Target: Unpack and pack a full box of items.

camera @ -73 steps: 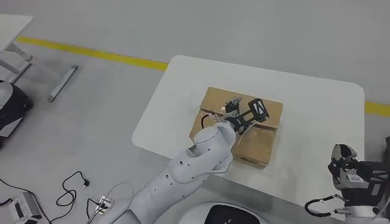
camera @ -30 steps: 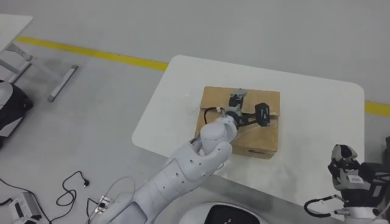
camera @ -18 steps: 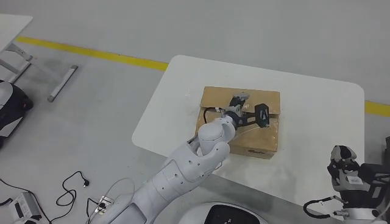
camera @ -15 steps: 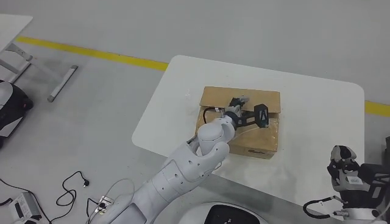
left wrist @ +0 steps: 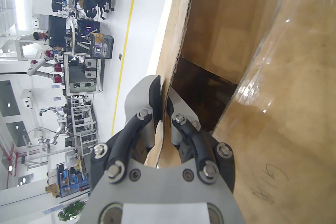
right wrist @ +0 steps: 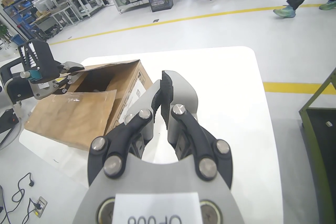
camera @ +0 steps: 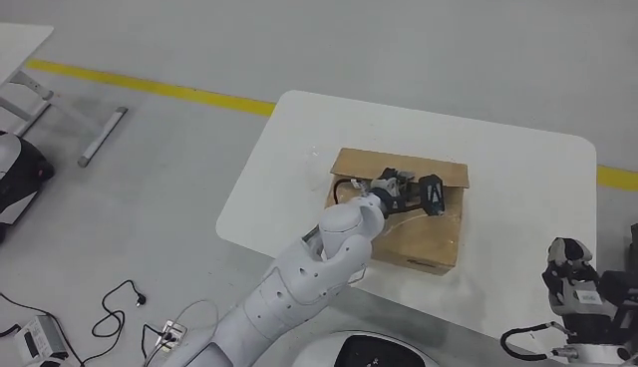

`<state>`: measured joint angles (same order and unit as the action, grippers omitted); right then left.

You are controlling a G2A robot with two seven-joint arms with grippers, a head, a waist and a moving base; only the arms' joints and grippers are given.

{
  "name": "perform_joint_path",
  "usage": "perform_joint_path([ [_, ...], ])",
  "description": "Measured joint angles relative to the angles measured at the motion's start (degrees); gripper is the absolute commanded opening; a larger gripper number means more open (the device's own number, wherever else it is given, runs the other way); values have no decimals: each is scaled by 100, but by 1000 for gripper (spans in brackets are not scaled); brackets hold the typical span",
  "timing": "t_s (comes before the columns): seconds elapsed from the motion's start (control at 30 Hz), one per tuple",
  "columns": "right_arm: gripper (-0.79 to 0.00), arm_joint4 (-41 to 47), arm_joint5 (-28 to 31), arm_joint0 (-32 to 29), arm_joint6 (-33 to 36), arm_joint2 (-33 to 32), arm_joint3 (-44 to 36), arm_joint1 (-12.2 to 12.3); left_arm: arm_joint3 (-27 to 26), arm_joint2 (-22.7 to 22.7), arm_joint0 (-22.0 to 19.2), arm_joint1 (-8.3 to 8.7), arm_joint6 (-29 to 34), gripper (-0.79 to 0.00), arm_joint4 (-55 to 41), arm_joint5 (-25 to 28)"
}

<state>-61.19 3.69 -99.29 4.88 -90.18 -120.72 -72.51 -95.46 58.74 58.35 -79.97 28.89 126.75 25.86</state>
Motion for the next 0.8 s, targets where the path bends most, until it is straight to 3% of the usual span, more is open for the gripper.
perform_joint_path([
  [0.33, -785, 260, 88, -32, 97, -255, -122, 11, -911, 16, 448, 23, 242, -785, -327, 629],
  [0.37, -785, 264, 96, -27, 99, -258, -106, 12, -947, 9, 463, 20, 243, -696, -350, 627],
  [0.4, -785, 264, 103, -21, 100, -257, -87, 12, -975, 4, 471, 16, 238, -465, -371, 600],
  [0.43, -785, 261, 108, -11, 99, -252, -57, 12, -980, -2, 465, 8, 223, -89, -374, 510],
  [0.47, -785, 259, 107, -4, 96, -246, -32, 11, -950, -9, 447, 2, 214, 0, -352, 418],
  [0.8, -785, 274, 122, 72, 107, -220, 78, 9, -226, -231, -175, -140, 105, 0, -131, -488],
])
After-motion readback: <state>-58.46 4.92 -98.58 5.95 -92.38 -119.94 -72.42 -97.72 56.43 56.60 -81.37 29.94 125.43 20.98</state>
